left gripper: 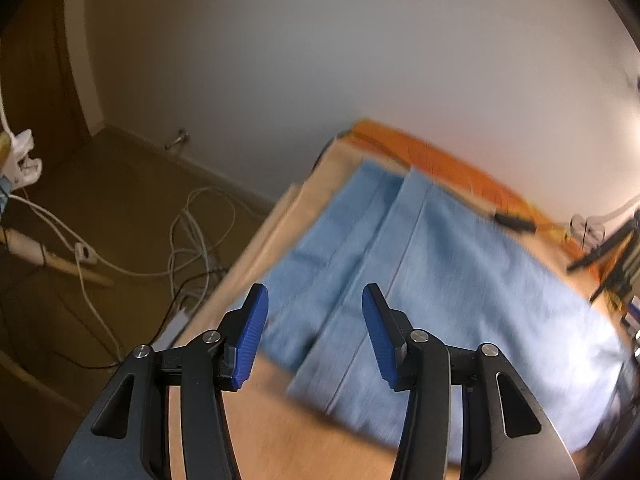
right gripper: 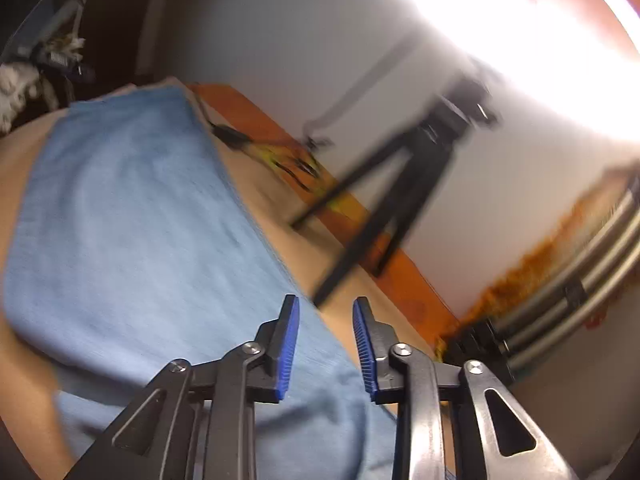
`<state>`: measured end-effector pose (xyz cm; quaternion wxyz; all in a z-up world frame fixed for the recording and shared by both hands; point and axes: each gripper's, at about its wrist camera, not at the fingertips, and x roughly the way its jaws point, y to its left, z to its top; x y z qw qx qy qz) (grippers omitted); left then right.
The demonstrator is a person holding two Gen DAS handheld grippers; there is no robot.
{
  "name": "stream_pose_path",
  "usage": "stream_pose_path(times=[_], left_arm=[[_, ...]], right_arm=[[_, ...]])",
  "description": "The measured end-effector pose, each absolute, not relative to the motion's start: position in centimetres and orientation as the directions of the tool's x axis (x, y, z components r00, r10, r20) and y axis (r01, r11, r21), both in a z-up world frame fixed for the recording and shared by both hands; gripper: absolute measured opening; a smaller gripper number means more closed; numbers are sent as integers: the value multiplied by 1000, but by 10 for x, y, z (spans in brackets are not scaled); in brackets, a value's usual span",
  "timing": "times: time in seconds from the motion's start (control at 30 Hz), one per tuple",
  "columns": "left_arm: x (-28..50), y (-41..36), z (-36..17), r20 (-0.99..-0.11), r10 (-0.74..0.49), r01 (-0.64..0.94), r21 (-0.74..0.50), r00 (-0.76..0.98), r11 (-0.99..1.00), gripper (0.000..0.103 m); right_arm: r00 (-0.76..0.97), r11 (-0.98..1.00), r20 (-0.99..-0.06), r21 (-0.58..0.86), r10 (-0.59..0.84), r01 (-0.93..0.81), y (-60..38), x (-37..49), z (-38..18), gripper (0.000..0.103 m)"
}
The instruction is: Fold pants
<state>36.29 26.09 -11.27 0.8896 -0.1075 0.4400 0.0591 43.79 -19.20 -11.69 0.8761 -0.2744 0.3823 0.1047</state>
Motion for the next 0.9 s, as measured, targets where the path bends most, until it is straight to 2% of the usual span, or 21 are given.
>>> stream_pose_path(times=[0.17, 0.4, 0.57, 0.7, 0.8, 0.9], left_arm=[[351, 253, -130, -818, 63, -204, -67, 571, 977, 53], [348, 245, -149, -830, 88, -170, -9, 551, 985, 56], [345, 240, -150, -810, 104, -159, 13, 578, 987, 55], [345, 234, -151, -802, 56, -130, -27, 595, 991, 28], [346, 225, -150, -785, 67, -100, 6, 616, 995, 13], [347, 229, -147, -769, 39, -104, -36, 638, 994, 7]], right_arm=[[686, 790, -726, -388, 56, -475, -137, 438, -104, 38], [618, 780, -762, -260, 196, -569, -58, 475, -102, 60], [568, 797, -788, -177, 238, -578, -21, 517, -118, 65], [538, 822, -805, -116, 251, -558, -2, 558, -133, 66], [517, 837, -814, -71, 266, -542, 9, 585, -143, 66], [491, 843, -828, -44, 269, -537, 23, 612, -159, 66]])
